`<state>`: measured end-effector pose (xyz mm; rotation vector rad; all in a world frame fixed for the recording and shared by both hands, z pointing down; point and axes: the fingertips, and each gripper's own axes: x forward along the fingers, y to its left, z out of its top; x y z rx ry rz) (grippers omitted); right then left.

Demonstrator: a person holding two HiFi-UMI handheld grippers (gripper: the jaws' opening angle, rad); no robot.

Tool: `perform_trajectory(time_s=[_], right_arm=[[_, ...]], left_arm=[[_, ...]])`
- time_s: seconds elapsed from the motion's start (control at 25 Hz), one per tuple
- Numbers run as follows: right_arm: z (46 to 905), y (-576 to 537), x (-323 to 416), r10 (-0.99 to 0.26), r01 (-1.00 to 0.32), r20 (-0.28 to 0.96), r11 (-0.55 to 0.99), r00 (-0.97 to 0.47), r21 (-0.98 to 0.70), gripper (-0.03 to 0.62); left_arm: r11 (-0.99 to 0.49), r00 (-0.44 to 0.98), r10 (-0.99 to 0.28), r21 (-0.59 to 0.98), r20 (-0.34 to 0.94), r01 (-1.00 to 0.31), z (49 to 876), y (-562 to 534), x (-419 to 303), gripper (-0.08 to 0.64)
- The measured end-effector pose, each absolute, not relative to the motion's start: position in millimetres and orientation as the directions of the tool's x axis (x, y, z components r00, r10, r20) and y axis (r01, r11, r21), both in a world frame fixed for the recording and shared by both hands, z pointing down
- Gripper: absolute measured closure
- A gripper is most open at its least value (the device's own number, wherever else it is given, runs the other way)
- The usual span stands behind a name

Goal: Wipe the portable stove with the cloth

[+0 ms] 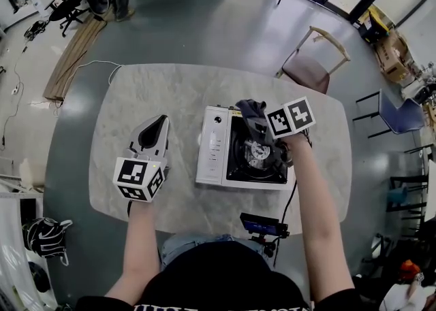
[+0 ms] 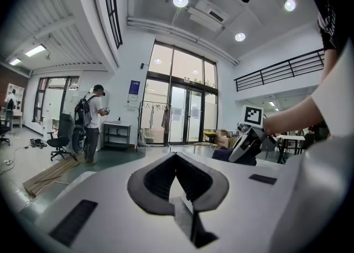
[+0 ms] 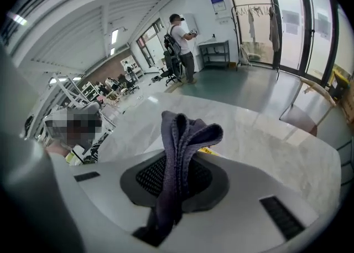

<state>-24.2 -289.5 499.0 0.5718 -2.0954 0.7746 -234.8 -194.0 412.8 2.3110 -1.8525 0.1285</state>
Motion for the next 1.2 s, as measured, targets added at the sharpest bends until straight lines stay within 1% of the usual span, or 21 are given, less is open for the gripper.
perform_trajectory(time_s=[0.12, 0.2, 0.28, 0.36, 0.48, 0.56, 0.8, 0.96, 1.2], right_arm=[[482, -282, -36, -0.163, -0.594, 0.774, 0.741, -0.612, -0.313, 0.529], [481, -273, -47, -0.159, -0.557, 0.751, 0.769, -0.641, -0.313, 0.529], [489, -265, -57, -0.152, -0.52, 0.753, 0.808, -0.64, -0.278, 0.529], [505, -263, -61, -0.172, -0.5, 0.788, 0.845, -0.59, -0.189, 0.529], [532, -266, -61, -0.22, -0.497, 0.85, 0.866, -0.479, -0.056, 0.529], [548, -268, -60, -0.228, -0.51, 0.875, 0.86, -0.427, -0.025, 0.529], [568, -276, -61, -0.218, -0.61, 0.887, 0.788, -0.406, -0.085, 0.529], [570, -277, -59, -0.167, -0.652, 0.895, 0.741, -0.413, -0.162, 0.529], [571, -258, -56, -0.057, -0.629, 0.896, 0.732, -0.44, -0.262, 0.529]], left_arm=[[-0.214, 0.225, -0.959, 0.082, 0.171, -0.973, 412, -191, -233, 0.549], [-0.215, 0.226, -0.959, 0.081, 0.169, -0.973, 410, -190, -232, 0.549], [-0.21, 0.221, -0.961, 0.08, 0.168, -0.974, 408, -188, -233, 0.549], [-0.2, 0.211, -0.963, 0.081, 0.166, -0.976, 408, -186, -236, 0.549], [-0.186, 0.198, -0.966, 0.083, 0.164, -0.979, 408, -185, -241, 0.549], [-0.178, 0.189, -0.968, 0.082, 0.164, -0.981, 408, -183, -244, 0.549], [-0.151, 0.164, -0.973, 0.089, 0.162, -0.985, 408, -177, -256, 0.549], [-0.147, 0.16, -0.974, 0.09, 0.159, -0.985, 408, -176, -260, 0.549], [-0.155, 0.168, -0.974, 0.095, 0.15, -0.983, 406, -175, -259, 0.549]])
